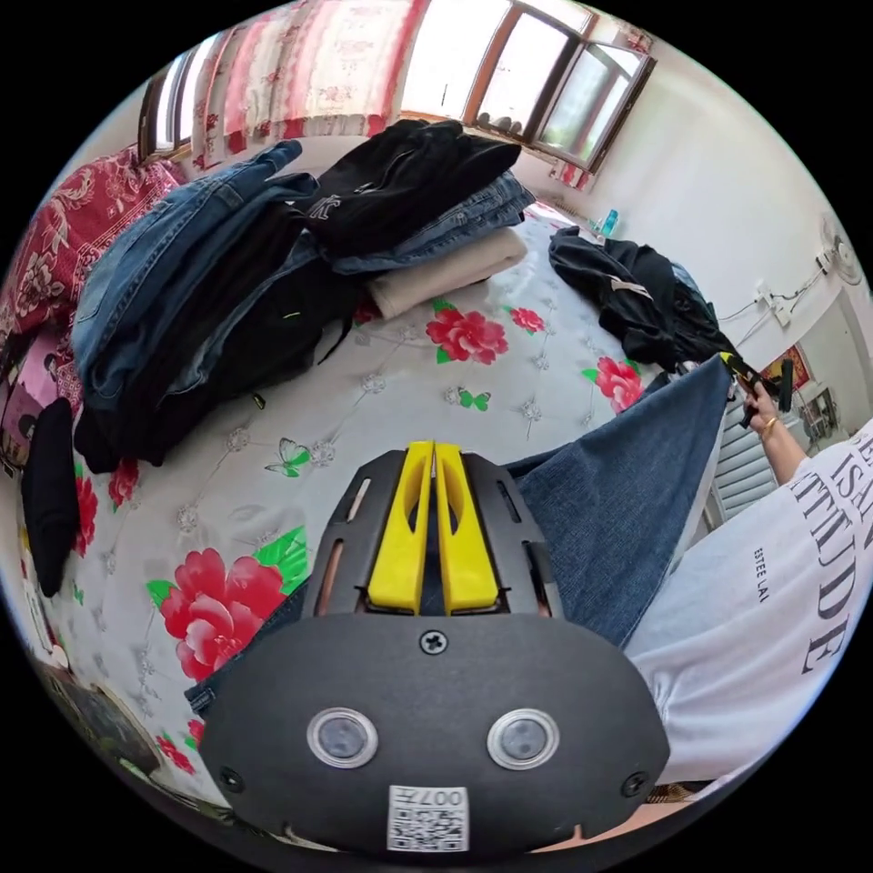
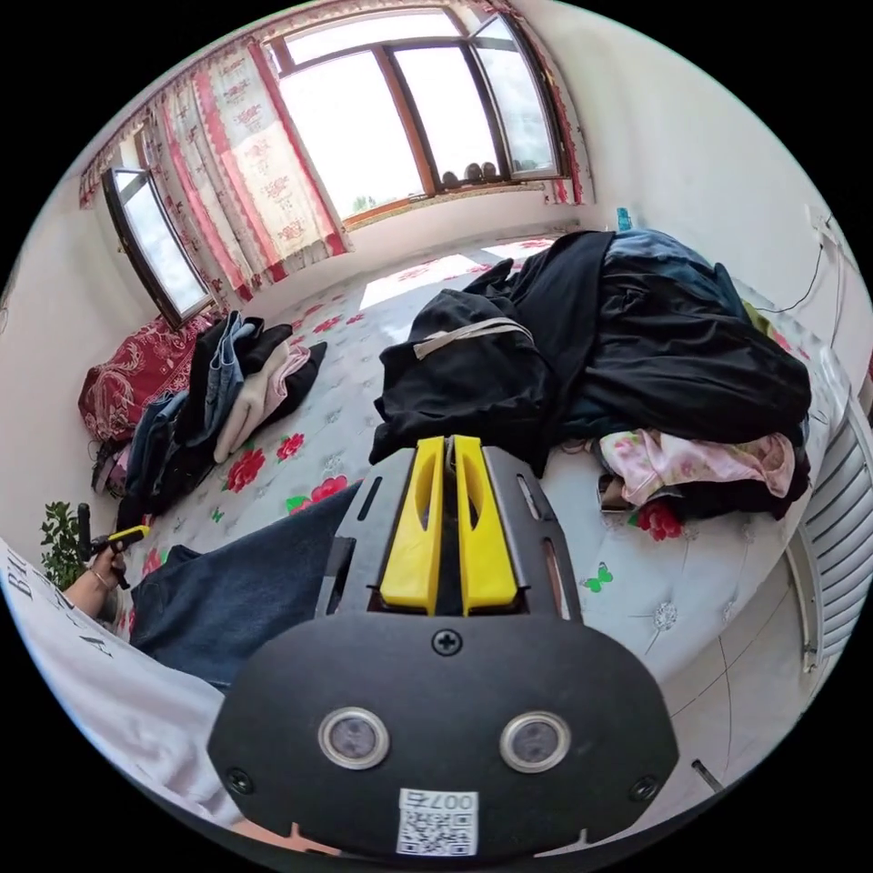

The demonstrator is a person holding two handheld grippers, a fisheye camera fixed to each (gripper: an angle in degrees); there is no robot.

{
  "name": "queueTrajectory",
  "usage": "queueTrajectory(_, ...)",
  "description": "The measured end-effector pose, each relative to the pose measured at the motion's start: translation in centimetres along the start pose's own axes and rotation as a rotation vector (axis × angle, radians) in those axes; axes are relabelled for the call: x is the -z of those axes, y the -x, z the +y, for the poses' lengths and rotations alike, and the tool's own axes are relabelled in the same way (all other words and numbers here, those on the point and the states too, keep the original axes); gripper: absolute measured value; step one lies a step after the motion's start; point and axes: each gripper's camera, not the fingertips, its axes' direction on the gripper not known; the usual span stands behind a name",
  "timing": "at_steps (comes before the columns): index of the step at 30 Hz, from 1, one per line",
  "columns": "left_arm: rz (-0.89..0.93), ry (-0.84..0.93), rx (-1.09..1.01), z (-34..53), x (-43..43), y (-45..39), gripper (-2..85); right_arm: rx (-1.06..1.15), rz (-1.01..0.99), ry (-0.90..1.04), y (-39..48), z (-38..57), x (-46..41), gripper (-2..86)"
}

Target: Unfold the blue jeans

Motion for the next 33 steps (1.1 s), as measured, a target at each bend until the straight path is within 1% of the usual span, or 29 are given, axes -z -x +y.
queueTrajectory(1, 0.018, 0.033, -0.042, -0.5, -1.4, -0.6, 5.4, 0.000, 0.009, 0.025, -0.2, 0.1, -1.1, 0.8)
queueTrajectory(2, 0.029, 0.060, -0.062, -0.7, -2.3, -0.9, 6.1, 0.001, 0.013, 0.042, -0.4, 0.3, -1.6, 1.0)
queueTrajectory(3, 0.050, 0.137, -0.096, -0.9, -4.5, -1.4, 7.5, -0.011, -0.004, 0.094, -1.2, 1.1, -2.8, 1.4)
queueTrajectory(4, 0.033, 0.227, -0.119, -0.8, -6.8, -1.8, 8.1, -0.046, -0.047, 0.202, -2.5, 1.9, -4.4, 2.1)
queueTrajectory(5, 0.012, 0.276, -0.127, -0.7, -7.9, -2.0, 8.4, -0.072, -0.064, 0.268, -3.2, 2.2, -5.2, 2.5)
queueTrajectory(6, -0.032, 0.368, -0.146, -0.5, -10.1, -2.4, 8.6, -0.104, -0.071, 0.353, -4.1, 2.8, -6.2, 3.0)
queueTrajectory(7, -0.081, 0.339, -0.182, -0.3, -10.3, -3.0, 8.5, -0.102, -0.053, 0.356, -4.6, 3.1, -6.2, 3.6)
queueTrajectory(9, -0.096, 0.347, -0.183, -0.7, -10.5, -3.3, 7.5, -0.091, -0.036, 0.300, -4.9, 2.5, -5.5, 4.3)
queueTrajectory(11, -0.088, 0.350, -0.160, -0.8, -10.5, -3.0, 4.3, -0.079, -0.029, 0.255, -5.1, 1.3, -5.4, 5.1)
queueTrajectory(12, -0.086, 0.334, -0.136, -0.8, -10.4, -2.7, 0.7, -0.069, -0.024, 0.261, -5.1, 0.5, -6.2, 5.4)
queueTrajectory(15, -0.068, 0.337, -0.084, -0.7, -10.4, -2.0, -0.5, -0.055, 0.016, 0.347, -5.4, -0.9, -10.4, 5.3)
queueTrajectory(18, -0.074, 0.339, -0.090, -0.4, -10.1, -2.1, -0.9, -0.084, 0.024, 0.424, -5.8, -1.6, -14.7, 3.4)
queueTrajectory(22, -0.080, 0.305, -0.103, 0.4, -8.6, -2.0, -0.9, -0.005, 0.077, 0.358, -4.7, -2.7, -14.9, 0.9)
queueTrajectory(25, -0.065, 0.254, -0.096, 1.2, -7.0, -1.8, -0.7, -0.004, 0.111, 0.258, -4.9, -3.4, -12.3, 0.7)
queueTrajectory(27, -0.062, 0.226, -0.102, 1.8, -6.9, -1.7, -0.2, -0.016, 0.136, 0.229, -5.3, -3.7, -11.6, 1.1)
queueTrajectory(29, -0.078, 0.243, -0.073, 1.9, -8.2, -1.2, 1.1, -0.039, 0.171, 0.252, -5.9, -4.0, -12.7, 1.9)
queueTrajectory(31, -0.129, 0.304, 0.038, 1.9, -11.4, 0.3, 4.0, -0.100, 0.185, 0.369, -7.3, -4.1, -16.5, 3.2)
queueTrajectory(32, -0.119, 0.305, 0.067, 1.9, -11.6, 0.7, 4.7, -0.125, 0.173, 0.409, -7.8, -4.2, -17.3, 3.5)
queueTrajectory(33, -0.104, 0.267, 0.122, 2.0, -11.1, 1.5, 5.5, -0.151, 0.158, 0.436, -8.5, -4.3, -17.9, 4.0)
